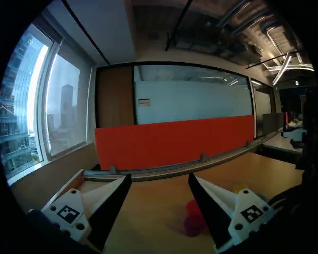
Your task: Pour water
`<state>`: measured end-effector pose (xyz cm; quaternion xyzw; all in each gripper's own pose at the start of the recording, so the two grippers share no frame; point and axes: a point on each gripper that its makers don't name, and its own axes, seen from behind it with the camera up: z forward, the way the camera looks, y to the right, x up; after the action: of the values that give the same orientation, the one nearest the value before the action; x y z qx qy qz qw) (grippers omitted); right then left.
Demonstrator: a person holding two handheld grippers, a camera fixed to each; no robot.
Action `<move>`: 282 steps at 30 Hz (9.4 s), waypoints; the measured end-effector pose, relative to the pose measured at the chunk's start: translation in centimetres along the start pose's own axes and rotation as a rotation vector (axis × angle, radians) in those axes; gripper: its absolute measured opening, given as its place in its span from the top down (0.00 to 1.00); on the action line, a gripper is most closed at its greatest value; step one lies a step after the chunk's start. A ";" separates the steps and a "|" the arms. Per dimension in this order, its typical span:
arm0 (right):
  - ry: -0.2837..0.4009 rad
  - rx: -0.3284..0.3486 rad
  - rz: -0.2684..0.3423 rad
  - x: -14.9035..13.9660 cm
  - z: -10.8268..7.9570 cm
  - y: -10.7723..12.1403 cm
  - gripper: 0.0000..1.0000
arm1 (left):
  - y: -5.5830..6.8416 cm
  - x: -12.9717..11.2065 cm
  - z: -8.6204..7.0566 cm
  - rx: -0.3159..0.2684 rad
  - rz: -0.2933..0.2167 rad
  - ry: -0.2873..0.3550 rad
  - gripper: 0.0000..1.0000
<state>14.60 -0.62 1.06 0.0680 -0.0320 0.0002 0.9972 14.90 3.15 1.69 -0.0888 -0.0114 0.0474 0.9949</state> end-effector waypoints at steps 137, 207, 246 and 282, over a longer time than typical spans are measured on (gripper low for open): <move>-0.415 0.611 -0.260 -19.4 -1.9 -11.5 0.00 | 19.5 -24.8 1.4 -0.686 0.153 -0.465 0.00; -0.482 0.644 -0.266 -24.9 -0.5 -14.2 0.00 | 20.8 -22.5 3.1 -0.689 0.114 -0.411 0.11; -0.439 0.644 -0.209 -25.4 1.3 -15.9 0.09 | 19.2 -20.6 1.7 -0.654 0.089 -0.360 0.11; -0.174 0.656 -0.212 -11.4 -0.4 -18.2 0.09 | 18.2 -11.3 0.6 -0.620 0.043 -0.135 0.10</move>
<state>3.31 -18.50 -2.56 0.3871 -0.1078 -0.0988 0.9104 1.97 20.04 -1.08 -0.3846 -0.0896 0.0686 0.9162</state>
